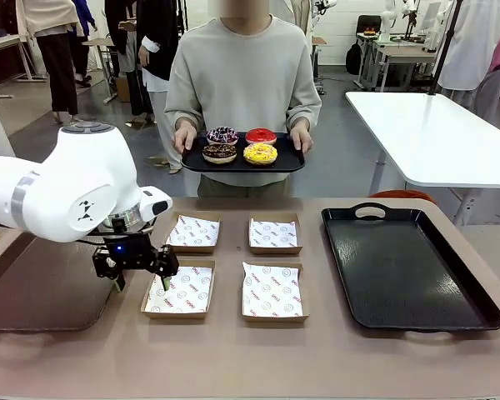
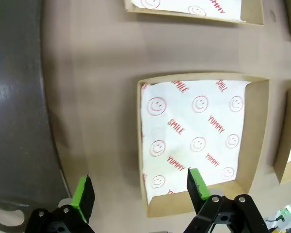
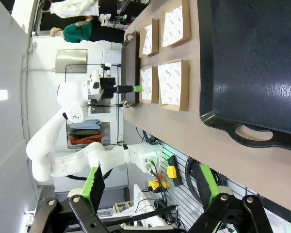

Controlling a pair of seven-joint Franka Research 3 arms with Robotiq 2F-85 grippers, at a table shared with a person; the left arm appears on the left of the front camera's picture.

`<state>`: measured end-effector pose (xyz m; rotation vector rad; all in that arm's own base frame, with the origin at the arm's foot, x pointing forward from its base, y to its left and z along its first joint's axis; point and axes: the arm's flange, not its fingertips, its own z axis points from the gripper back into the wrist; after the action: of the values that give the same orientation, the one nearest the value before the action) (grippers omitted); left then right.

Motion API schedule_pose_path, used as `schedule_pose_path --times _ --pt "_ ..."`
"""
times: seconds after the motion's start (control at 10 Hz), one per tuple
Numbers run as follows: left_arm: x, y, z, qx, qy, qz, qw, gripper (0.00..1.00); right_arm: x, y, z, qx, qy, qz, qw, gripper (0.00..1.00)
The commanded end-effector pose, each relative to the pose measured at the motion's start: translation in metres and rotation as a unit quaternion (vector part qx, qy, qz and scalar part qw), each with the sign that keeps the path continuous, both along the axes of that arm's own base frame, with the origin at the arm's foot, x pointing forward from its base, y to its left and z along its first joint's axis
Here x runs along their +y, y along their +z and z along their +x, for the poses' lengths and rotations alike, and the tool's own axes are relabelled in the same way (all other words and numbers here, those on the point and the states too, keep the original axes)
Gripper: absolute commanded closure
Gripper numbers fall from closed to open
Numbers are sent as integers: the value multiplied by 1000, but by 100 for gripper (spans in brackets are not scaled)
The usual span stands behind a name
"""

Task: Individually package the donuts and arrange them on the tray.
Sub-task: Pick up one Paper togo box.

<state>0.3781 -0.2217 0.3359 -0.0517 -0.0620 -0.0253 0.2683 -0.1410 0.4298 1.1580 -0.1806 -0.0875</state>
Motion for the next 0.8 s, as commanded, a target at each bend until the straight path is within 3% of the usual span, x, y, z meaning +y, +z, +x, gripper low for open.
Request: schedule_pose_path --times 0.0,0.7 --pt "-8 10 3 -12 13 -2 1000 0 1 1 1 -4 -1 5 1000 0" --pt "0 0 0 0 0 0 1000 0 1 1 1 -4 -1 5 1000 0"
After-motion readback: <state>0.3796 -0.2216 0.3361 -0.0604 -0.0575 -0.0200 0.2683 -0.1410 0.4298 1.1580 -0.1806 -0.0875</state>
